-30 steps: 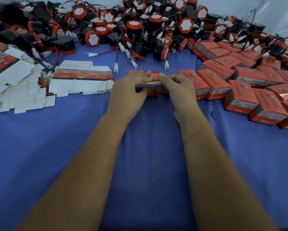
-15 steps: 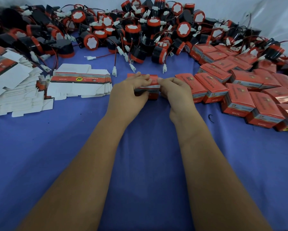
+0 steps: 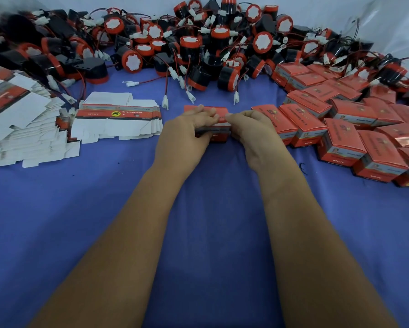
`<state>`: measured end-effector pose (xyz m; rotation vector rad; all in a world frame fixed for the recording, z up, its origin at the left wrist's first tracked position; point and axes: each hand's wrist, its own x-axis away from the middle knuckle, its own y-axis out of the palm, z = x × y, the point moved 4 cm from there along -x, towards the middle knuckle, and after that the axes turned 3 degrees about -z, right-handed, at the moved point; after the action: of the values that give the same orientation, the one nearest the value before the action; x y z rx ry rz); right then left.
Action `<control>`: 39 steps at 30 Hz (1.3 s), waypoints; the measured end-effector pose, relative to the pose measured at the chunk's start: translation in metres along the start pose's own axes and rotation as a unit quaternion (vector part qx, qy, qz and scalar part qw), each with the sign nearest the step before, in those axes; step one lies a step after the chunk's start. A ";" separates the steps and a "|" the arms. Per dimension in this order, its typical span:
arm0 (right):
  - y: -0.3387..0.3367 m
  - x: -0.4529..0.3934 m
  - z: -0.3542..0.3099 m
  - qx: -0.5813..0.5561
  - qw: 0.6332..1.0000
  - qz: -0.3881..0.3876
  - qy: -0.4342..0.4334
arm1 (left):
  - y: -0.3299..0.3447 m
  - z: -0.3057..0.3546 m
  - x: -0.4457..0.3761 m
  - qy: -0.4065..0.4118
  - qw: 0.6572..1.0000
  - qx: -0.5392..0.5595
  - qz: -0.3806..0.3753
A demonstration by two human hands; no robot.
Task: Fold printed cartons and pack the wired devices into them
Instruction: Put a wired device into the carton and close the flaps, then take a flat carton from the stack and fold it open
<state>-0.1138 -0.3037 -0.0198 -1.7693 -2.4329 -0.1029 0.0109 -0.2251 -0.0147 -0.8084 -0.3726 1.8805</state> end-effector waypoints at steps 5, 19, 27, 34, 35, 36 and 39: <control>0.000 -0.006 -0.001 0.009 1.000 -0.011 0.016 | 0.000 0.000 -0.002 -0.001 1.000 -0.013 -0.001; 0.001 0.004 -0.002 0.047 0.998 0.013 -0.040 | -0.009 0.000 0.005 -0.026 0.990 0.111 0.082; 0.024 0.028 -0.005 0.255 0.946 -0.117 -0.160 | -0.015 -0.011 0.004 -0.111 0.970 0.186 0.112; -0.044 0.039 -0.056 0.105 0.951 0.109 -0.268 | -0.018 -0.014 0.011 -0.144 0.952 0.221 0.154; -0.062 0.037 -0.060 0.083 0.946 0.165 -0.266 | -0.017 -0.012 0.011 -0.140 0.960 0.190 0.148; -0.078 0.035 -0.063 0.074 0.939 0.218 -0.255 | -0.018 -0.009 0.011 -0.129 0.970 0.146 0.145; -0.112 0.023 -0.057 0.133 0.936 0.287 -0.153 | -0.021 0.000 0.011 -0.073 0.986 0.001 0.149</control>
<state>-0.2235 -0.3247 0.0420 -2.4013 -1.8601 0.5672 0.0220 -0.2056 -0.0066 -0.7601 -0.3552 2.2278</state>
